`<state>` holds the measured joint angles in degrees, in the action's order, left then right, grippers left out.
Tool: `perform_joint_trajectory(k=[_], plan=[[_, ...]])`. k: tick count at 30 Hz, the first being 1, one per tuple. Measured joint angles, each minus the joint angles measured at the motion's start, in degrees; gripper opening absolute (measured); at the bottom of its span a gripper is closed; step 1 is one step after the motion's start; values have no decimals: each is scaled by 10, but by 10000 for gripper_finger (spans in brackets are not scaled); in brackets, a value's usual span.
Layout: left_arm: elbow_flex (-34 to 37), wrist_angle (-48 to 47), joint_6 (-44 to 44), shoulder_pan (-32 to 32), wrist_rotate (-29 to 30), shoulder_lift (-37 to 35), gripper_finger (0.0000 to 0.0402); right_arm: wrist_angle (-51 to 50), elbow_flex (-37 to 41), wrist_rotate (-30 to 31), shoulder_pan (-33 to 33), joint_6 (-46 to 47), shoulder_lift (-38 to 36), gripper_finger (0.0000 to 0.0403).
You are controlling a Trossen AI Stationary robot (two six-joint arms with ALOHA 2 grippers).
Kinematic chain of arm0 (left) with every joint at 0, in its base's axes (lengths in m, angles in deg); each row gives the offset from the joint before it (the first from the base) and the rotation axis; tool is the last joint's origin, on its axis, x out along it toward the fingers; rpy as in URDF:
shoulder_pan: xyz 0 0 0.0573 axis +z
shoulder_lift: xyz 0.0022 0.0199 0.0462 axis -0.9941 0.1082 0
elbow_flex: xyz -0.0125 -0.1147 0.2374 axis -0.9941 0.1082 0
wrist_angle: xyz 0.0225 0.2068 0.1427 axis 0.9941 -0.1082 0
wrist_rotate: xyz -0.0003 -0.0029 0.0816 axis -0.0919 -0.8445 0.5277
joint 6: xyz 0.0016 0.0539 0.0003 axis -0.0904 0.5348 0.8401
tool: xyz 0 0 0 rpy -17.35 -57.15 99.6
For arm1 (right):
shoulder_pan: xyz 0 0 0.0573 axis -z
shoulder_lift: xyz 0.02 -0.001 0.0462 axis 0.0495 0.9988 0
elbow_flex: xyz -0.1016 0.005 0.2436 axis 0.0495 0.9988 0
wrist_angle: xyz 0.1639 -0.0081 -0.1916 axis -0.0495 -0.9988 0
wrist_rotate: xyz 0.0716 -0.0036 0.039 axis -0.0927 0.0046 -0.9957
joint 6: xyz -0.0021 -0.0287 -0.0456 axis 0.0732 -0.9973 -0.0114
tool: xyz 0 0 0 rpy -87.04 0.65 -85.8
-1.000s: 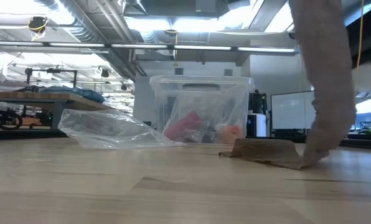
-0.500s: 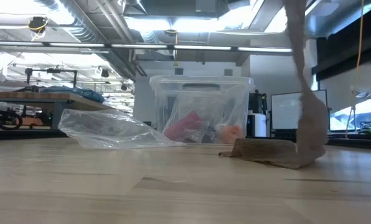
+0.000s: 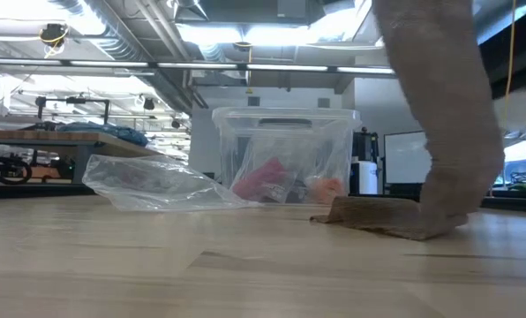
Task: Roll bandage
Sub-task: Roll the brown bandage
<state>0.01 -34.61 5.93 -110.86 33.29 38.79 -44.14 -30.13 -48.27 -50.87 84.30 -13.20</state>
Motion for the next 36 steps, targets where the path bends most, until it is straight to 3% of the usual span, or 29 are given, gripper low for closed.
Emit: perform_joint_trajectory(k=[9,11,19,24,36], plan=[[0,11,13,10,18,2,19,12,0,-4,0,-14,1,2],[0,11,15,11,18,3,9,11,0,-3,0,-15,1,2],[0,11,24,11,13,2,14,12,0,-3,0,-77,1,25],[0,10,41,11,9,2,21,6,0,-2,0,-102,1,5],[0,-12,47,-26,-7,-11,156,4,0,7,2,-105,-3,2]])
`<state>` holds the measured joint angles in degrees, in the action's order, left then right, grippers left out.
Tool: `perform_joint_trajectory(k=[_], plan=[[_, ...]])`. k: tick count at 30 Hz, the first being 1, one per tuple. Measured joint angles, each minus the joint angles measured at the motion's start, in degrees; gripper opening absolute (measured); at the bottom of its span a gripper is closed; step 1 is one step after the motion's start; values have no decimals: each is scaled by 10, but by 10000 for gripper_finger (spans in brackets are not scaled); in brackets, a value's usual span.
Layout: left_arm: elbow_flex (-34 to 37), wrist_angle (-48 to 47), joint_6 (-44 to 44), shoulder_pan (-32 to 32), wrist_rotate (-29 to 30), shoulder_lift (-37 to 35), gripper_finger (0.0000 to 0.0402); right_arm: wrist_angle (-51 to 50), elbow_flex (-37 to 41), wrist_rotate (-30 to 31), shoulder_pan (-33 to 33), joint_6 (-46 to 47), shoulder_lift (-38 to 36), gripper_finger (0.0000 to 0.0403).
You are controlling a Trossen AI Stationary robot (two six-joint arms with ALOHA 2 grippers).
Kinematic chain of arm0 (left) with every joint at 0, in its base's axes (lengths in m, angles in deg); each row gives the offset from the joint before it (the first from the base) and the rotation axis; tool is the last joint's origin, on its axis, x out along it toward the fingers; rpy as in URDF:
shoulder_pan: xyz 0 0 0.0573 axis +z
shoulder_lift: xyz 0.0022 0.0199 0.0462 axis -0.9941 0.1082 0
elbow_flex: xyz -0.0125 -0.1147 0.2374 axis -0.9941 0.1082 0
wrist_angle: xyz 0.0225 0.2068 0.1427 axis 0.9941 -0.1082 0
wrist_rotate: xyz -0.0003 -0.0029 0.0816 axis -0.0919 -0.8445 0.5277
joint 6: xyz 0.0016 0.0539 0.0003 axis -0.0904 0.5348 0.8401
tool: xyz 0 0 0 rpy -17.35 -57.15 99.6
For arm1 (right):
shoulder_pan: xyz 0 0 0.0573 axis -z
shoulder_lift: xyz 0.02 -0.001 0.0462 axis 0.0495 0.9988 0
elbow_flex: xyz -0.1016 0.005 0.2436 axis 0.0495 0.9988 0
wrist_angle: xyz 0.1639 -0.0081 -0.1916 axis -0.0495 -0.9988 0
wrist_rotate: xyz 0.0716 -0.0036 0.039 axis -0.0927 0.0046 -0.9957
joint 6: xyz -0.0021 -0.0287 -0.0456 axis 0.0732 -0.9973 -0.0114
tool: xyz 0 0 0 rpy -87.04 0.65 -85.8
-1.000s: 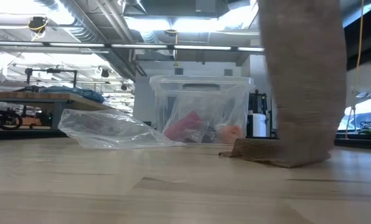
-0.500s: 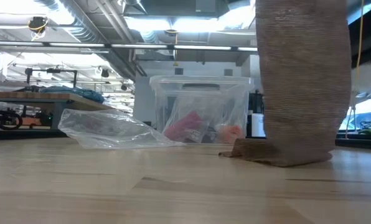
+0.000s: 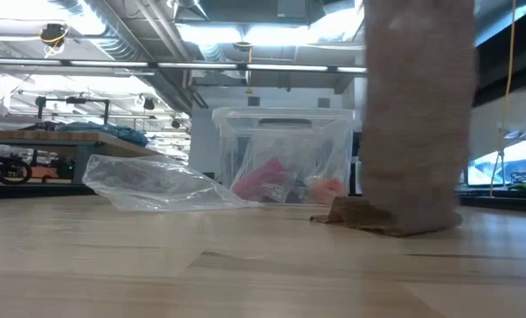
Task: Roll bandage
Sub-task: Roll the brown bandage
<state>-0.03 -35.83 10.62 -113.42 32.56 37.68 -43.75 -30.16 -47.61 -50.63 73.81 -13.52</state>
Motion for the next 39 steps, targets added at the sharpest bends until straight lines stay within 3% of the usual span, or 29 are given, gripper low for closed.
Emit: perform_joint_trajectory(k=[5,12,15,22,25,30,39], plan=[[-1,-4,18,-7,10,-6,176,0,0,-6,0,1,-5,1],[-1,-11,-24,8,5,-6,172,2,0,-26,-1,14,-5,1],[-1,-4,-22,13,-23,-6,171,16,0,-34,-1,16,-2,1],[-1,15,-11,23,-23,3,165,27,0,-44,-3,14,23,1],[-1,21,-2,23,-22,3,128,28,0,-39,-3,13,23,1],[-1,30,11,23,-31,3,17,28,0,-28,-3,12,23,10],[-1,34,24,15,-25,4,4,-12,-16,3,-6,18,5,44]])
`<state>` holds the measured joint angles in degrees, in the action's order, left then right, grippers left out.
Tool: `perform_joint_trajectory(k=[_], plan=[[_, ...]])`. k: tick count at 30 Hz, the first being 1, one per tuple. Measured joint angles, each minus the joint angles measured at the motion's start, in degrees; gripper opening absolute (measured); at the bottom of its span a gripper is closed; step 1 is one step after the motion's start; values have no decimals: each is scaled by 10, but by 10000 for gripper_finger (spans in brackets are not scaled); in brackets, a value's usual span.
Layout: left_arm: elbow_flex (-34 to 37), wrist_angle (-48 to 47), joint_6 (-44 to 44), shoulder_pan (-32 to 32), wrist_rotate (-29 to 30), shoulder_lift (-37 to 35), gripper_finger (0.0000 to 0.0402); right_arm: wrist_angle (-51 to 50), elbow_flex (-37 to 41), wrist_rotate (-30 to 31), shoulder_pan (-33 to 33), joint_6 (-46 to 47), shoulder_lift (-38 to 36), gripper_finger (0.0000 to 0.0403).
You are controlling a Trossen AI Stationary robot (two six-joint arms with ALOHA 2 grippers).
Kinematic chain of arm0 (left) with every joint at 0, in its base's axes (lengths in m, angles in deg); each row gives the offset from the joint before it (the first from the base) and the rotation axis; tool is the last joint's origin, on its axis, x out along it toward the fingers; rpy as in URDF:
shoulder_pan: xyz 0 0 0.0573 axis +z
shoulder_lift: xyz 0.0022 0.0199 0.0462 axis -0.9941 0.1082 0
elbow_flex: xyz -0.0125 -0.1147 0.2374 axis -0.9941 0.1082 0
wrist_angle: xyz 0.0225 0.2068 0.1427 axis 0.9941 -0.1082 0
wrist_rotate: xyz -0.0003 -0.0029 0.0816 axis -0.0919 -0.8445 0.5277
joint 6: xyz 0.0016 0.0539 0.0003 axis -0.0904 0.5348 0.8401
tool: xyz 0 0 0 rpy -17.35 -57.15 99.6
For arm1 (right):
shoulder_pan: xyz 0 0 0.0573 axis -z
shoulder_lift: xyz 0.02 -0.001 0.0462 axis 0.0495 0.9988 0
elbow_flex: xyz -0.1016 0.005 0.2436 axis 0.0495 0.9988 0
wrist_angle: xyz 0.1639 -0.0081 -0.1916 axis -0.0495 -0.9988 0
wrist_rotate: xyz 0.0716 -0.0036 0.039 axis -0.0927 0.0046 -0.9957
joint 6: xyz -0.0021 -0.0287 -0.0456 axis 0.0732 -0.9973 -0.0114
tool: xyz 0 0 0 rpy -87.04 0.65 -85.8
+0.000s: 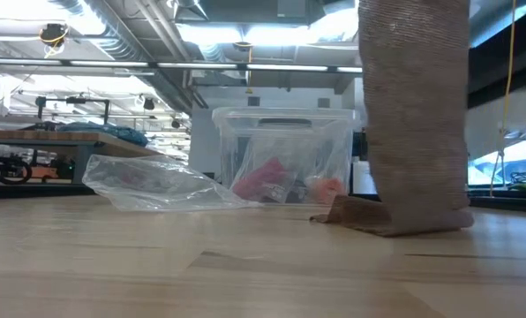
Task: Roll bandage
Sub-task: Roll the brown bandage
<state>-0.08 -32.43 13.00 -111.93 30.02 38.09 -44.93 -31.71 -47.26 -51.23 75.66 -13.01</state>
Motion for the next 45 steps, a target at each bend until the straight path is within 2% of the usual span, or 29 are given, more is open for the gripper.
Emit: perform_joint_trajectory(k=[6,11,13,16,19,25,28,31,36,45], plan=[[0,11,17,-5,22,2,2,-206,-78,90,-38,46,-29,97],[0,8,12,-7,21,1,2,-409,-136,95,-59,143,-44,128],[0,7,8,-7,22,1,2,-460,-134,92,-59,193,-49,132],[0,12,8,-6,24,1,2,-461,-88,108,-59,226,-51,133],[0,23,17,-6,26,0,2,-360,-7,129,-59,221,-50,133],[0,21,17,-7,26,0,1,-10,164,117,-54,179,-36,134],[0,22,14,-7,26,0,2,110,220,105,-37,178,-20,134],[0,22,15,-7,26,0,1,180,247,63,-11,180,5,134],[0,22,15,-7,26,0,3,239,249,-4,24,180,55,134],[0,34,22,-6,26,-1,3,367,249,-34,55,176,172,134]])
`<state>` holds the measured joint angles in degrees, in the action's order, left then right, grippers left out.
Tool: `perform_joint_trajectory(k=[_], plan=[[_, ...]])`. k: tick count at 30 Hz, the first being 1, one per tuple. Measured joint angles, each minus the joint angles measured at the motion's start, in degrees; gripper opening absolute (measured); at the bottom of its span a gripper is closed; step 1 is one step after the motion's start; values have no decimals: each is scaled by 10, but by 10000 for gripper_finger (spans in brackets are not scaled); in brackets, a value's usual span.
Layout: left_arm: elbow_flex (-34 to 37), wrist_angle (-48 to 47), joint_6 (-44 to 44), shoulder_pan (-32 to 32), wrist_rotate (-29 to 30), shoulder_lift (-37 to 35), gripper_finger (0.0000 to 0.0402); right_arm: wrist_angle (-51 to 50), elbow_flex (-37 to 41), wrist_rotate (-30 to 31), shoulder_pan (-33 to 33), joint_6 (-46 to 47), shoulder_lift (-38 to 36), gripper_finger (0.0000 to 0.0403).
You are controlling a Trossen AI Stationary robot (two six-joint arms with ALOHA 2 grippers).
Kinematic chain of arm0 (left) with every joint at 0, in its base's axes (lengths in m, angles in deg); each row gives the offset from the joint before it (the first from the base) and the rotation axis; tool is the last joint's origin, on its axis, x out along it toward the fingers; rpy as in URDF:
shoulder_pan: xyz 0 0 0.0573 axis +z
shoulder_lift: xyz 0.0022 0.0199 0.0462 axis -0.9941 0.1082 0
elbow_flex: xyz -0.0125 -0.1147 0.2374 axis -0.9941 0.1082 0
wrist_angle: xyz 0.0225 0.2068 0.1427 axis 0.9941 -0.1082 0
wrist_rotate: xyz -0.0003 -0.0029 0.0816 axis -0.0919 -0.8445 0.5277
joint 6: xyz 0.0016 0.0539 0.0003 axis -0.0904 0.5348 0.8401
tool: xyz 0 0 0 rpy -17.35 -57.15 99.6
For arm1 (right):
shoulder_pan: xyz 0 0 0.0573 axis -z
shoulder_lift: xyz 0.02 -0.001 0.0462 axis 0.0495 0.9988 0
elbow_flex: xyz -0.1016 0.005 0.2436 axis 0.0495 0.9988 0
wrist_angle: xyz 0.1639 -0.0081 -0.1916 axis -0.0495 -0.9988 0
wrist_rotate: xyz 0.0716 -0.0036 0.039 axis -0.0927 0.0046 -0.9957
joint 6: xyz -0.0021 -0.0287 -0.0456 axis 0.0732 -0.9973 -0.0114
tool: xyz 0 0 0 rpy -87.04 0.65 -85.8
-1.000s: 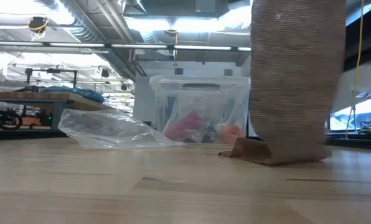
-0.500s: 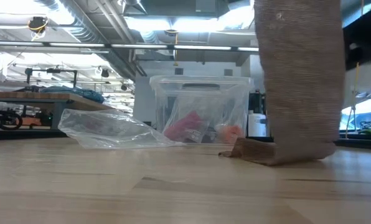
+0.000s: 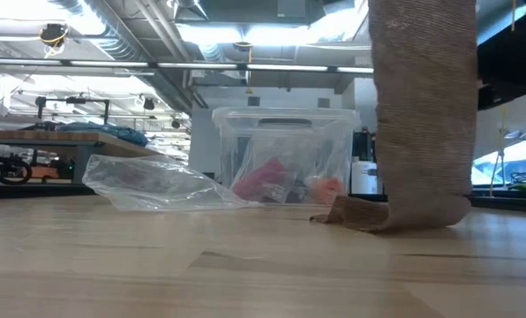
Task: Roll bandage
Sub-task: Roll the brown bandage
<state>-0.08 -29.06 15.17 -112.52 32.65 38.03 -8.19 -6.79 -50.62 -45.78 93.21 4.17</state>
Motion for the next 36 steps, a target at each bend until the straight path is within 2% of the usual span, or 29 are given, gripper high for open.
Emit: perform_joint_trajectory(k=[7,10,13,19,23,26,30,33,36], plan=[[0,2,0,0,0,0,4,97,0,1,3,-30,74,134],[0,2,1,0,0,0,5,123,-3,-34,17,-29,96,134],[0,2,1,0,0,0,3,128,-22,-70,28,-29,118,134],[0,3,5,0,0,0,5,118,-62,-74,55,-59,172,134],[0,4,6,-1,0,0,6,118,-67,-101,64,-55,187,131],[0,4,5,-2,0,0,7,118,-67,-94,62,-64,187,100],[0,11,11,-4,7,0,6,87,-63,-93,62,-91,160,16],[0,20,23,-9,31,0,3,59,-63,-89,61,-93,135,15],[0,23,40,-16,81,0,3,40,-63,-90,36,-91,98,6]])
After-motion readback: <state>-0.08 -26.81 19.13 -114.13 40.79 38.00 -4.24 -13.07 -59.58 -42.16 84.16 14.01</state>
